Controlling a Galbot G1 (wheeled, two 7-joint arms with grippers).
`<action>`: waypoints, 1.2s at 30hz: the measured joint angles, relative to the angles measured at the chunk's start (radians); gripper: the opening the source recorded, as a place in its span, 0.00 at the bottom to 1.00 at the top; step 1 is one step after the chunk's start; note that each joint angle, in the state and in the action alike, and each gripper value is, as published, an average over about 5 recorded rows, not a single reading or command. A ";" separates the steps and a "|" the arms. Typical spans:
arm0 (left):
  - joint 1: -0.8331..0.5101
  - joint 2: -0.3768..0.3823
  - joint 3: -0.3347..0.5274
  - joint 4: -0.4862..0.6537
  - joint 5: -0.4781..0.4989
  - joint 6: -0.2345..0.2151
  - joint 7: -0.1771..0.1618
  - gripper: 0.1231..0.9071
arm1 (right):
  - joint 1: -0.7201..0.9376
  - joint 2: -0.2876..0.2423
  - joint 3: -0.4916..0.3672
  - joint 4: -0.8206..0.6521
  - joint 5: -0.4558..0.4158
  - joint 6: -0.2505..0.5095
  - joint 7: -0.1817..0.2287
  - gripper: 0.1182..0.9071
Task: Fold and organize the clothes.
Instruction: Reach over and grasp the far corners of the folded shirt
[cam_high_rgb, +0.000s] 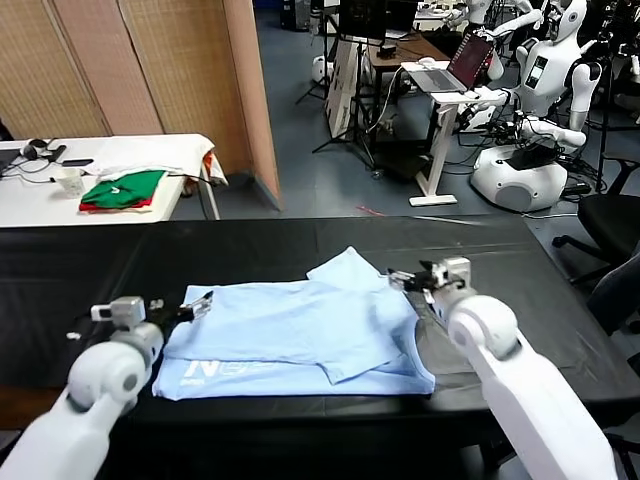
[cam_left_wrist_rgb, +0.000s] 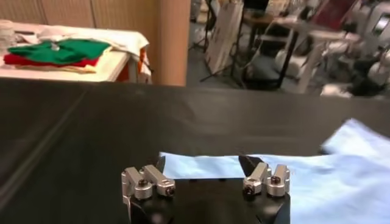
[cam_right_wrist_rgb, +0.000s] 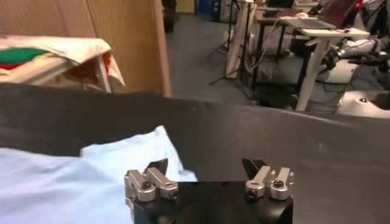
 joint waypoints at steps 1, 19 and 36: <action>-0.022 0.000 0.012 0.025 -0.001 0.003 0.003 1.00 | 0.012 0.005 -0.008 -0.018 0.001 -0.002 -0.003 1.00; -0.121 -0.001 0.071 0.166 -0.005 0.040 0.029 1.00 | 0.081 0.089 -0.061 -0.203 -0.013 -0.034 -0.028 0.83; -0.120 -0.003 0.078 0.176 -0.001 0.049 0.075 0.31 | 0.089 0.114 -0.059 -0.241 -0.029 -0.026 -0.047 0.10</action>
